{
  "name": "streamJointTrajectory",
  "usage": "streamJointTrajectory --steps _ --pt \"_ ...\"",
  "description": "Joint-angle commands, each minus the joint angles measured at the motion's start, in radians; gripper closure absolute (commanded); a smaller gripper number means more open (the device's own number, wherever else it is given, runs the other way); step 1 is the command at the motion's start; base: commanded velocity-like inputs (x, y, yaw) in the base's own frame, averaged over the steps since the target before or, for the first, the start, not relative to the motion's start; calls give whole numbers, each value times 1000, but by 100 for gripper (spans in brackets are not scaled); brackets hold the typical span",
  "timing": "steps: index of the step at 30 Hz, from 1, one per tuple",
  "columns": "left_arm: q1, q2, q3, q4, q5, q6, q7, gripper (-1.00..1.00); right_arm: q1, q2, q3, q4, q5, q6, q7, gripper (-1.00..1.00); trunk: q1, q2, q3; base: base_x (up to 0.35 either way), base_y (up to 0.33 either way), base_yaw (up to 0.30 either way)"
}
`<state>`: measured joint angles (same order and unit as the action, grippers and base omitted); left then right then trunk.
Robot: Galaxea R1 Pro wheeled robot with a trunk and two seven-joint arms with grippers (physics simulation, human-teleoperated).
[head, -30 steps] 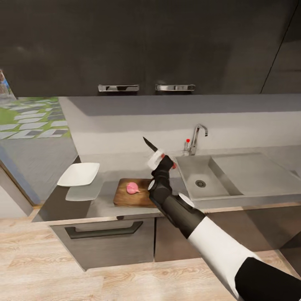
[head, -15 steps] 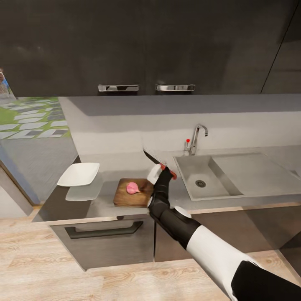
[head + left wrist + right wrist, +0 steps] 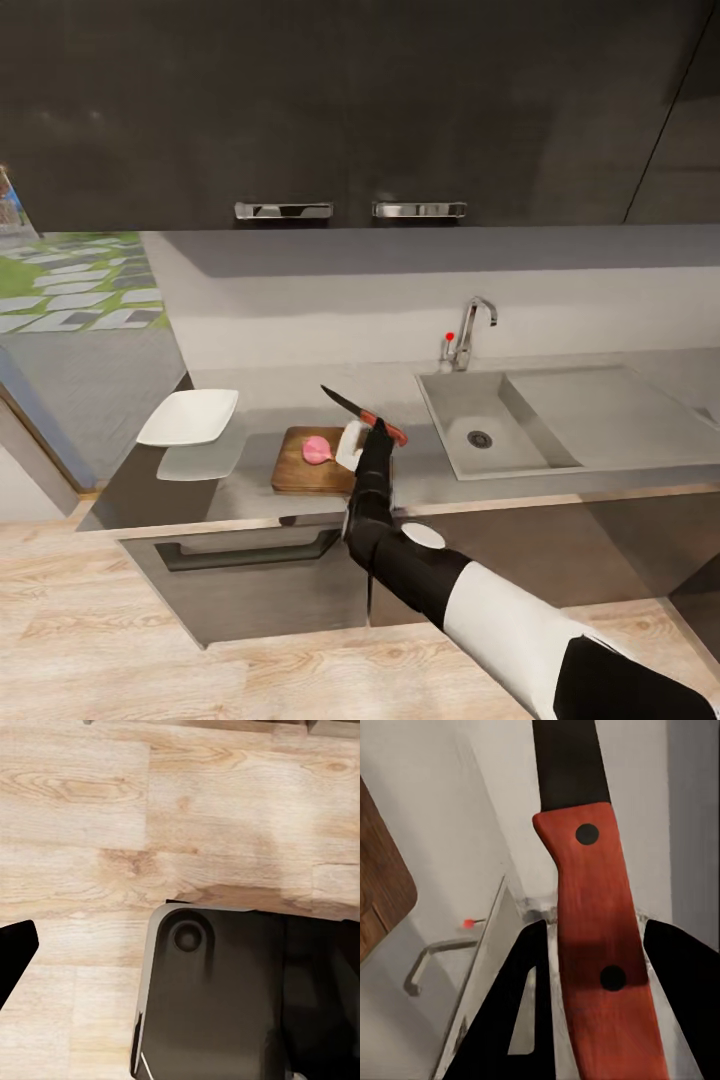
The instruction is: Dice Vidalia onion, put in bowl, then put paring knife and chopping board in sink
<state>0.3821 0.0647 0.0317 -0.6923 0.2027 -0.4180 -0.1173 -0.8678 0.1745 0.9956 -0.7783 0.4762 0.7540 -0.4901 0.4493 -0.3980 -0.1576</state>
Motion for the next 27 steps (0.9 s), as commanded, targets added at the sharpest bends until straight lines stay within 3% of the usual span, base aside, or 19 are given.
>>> streamJointTrajectory --steps 1,6,18,23,27 --pt "0 0 2 -1 11 1 -10 -100 3 0 13 -1 -2 5 -27 100 1 -2 -2 0 0 0" --pt "0 1 2 -1 11 1 -10 -100 32 0 29 -8 -2 4 -93 100 1 -2 -2 10 11 0" --pt "0 1 2 -1 12 1 -9 -100 48 0 32 -9 -3 -34 -98 100 1 -2 -2 150 227 0" --pt "0 1 2 0 12 1 -9 -100 73 0 38 -8 -52 -39 -97 100 1 -2 -2 98 123 0" --pt "0 1 2 1 12 1 -9 -100 76 0 41 -6 -58 -39 -96 100 1 -2 -2 7 9 0"
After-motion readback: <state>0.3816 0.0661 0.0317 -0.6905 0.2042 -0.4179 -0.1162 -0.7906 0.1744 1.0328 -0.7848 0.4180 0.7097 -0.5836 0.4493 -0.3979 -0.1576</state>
